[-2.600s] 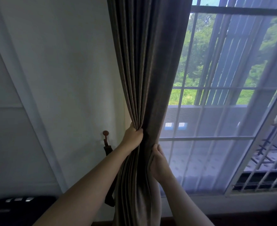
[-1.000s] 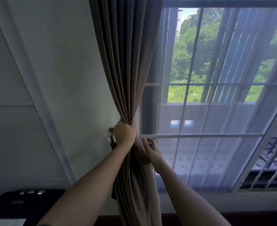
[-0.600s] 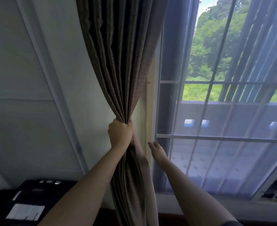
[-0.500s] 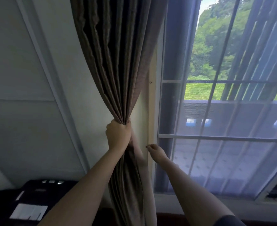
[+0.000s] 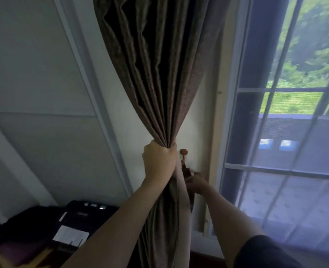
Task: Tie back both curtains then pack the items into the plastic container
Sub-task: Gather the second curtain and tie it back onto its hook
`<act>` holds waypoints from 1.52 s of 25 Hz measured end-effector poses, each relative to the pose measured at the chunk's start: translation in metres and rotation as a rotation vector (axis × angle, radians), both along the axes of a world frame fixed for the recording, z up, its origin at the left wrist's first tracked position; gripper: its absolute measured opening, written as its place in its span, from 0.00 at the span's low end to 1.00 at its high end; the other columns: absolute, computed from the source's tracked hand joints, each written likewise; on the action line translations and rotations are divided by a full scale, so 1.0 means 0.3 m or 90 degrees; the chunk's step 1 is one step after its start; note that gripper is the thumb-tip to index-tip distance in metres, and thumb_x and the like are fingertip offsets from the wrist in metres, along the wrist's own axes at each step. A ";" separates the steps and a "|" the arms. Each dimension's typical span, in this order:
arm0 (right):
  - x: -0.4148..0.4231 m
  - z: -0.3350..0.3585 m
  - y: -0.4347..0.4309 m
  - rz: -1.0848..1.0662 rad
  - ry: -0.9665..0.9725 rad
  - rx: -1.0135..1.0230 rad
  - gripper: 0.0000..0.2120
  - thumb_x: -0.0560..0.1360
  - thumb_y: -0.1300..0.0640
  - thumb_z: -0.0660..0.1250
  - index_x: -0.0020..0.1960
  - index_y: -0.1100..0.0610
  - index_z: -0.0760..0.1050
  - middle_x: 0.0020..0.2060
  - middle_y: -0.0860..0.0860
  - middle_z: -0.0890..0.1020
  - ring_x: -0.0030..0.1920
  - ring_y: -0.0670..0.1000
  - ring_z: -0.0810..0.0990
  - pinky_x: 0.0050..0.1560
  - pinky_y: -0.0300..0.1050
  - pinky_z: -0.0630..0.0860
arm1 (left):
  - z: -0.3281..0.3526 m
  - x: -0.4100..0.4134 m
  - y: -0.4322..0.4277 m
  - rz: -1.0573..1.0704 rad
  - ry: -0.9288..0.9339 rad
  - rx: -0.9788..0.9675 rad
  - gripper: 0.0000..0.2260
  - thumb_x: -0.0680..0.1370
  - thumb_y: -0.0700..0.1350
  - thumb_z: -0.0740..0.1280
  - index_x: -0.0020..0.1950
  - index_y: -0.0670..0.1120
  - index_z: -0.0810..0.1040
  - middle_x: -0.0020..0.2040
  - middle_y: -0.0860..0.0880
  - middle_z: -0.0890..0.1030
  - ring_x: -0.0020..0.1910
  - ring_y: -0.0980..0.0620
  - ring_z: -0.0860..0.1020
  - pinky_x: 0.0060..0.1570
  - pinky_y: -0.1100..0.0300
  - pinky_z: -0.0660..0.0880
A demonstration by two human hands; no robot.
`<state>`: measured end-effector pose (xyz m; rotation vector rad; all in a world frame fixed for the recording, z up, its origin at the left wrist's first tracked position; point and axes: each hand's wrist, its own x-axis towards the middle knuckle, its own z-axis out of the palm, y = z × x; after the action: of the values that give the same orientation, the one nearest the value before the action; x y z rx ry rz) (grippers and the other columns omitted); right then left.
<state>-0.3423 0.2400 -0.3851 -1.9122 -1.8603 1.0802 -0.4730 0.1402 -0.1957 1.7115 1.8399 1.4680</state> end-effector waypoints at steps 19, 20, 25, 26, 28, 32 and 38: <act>0.316 0.034 -0.228 -0.046 0.019 0.132 0.16 0.76 0.47 0.63 0.35 0.55 0.75 0.25 0.47 0.73 0.28 0.46 0.73 0.31 0.39 0.68 | -0.075 0.240 -0.087 -0.075 -0.029 -0.035 0.15 0.76 0.49 0.68 0.40 0.38 0.76 0.37 0.41 0.79 0.38 0.44 0.79 0.40 0.53 0.77; 0.358 0.079 -0.236 -0.053 0.021 0.150 0.16 0.77 0.47 0.63 0.34 0.55 0.75 0.24 0.45 0.71 0.26 0.44 0.69 0.28 0.35 0.65 | -0.074 0.271 -0.099 -0.081 -0.029 -0.028 0.15 0.76 0.49 0.67 0.42 0.37 0.76 0.37 0.42 0.79 0.37 0.44 0.79 0.42 0.52 0.77; 0.559 0.272 -0.267 0.039 -0.055 0.098 0.14 0.70 0.47 0.73 0.32 0.54 0.75 0.28 0.47 0.74 0.31 0.45 0.71 0.35 0.40 0.68 | -0.074 0.390 -0.097 -0.116 -0.043 -0.062 0.14 0.77 0.50 0.65 0.42 0.39 0.76 0.36 0.46 0.78 0.36 0.48 0.78 0.36 0.61 0.68; 0.596 0.303 -0.274 0.044 -0.093 0.098 0.13 0.70 0.48 0.72 0.35 0.56 0.76 0.29 0.48 0.74 0.32 0.45 0.72 0.35 0.41 0.67 | -0.074 0.410 -0.088 -0.115 -0.058 -0.069 0.14 0.77 0.50 0.65 0.45 0.38 0.77 0.39 0.44 0.80 0.39 0.46 0.80 0.37 0.61 0.68; 0.653 0.369 -0.287 0.023 -0.106 0.126 0.15 0.73 0.50 0.69 0.32 0.58 0.74 0.28 0.49 0.72 0.32 0.46 0.69 0.33 0.41 0.64 | -0.078 0.447 -0.072 -0.106 -0.060 -0.076 0.14 0.78 0.50 0.65 0.50 0.38 0.78 0.43 0.44 0.82 0.44 0.46 0.81 0.38 0.63 0.67; 0.664 0.508 -0.302 -0.027 -0.044 0.203 0.18 0.76 0.51 0.66 0.30 0.56 0.73 0.27 0.49 0.71 0.31 0.46 0.68 0.32 0.38 0.63 | -0.080 0.517 -0.039 -0.095 -0.059 -0.094 0.14 0.78 0.49 0.64 0.54 0.39 0.77 0.48 0.42 0.82 0.50 0.43 0.80 0.42 0.59 0.68; 0.539 0.560 -0.369 -0.015 0.009 0.245 0.12 0.72 0.57 0.71 0.41 0.68 0.79 0.29 0.54 0.76 0.27 0.41 0.70 0.25 0.29 0.64 | -0.071 0.549 0.044 -0.053 -0.074 -0.116 0.13 0.78 0.47 0.64 0.56 0.38 0.77 0.50 0.40 0.82 0.52 0.40 0.79 0.46 0.55 0.72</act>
<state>-0.1807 0.1292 -0.2171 -1.6936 -1.8687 0.6649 -0.3084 0.1533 -0.2171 1.5628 1.7611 1.2955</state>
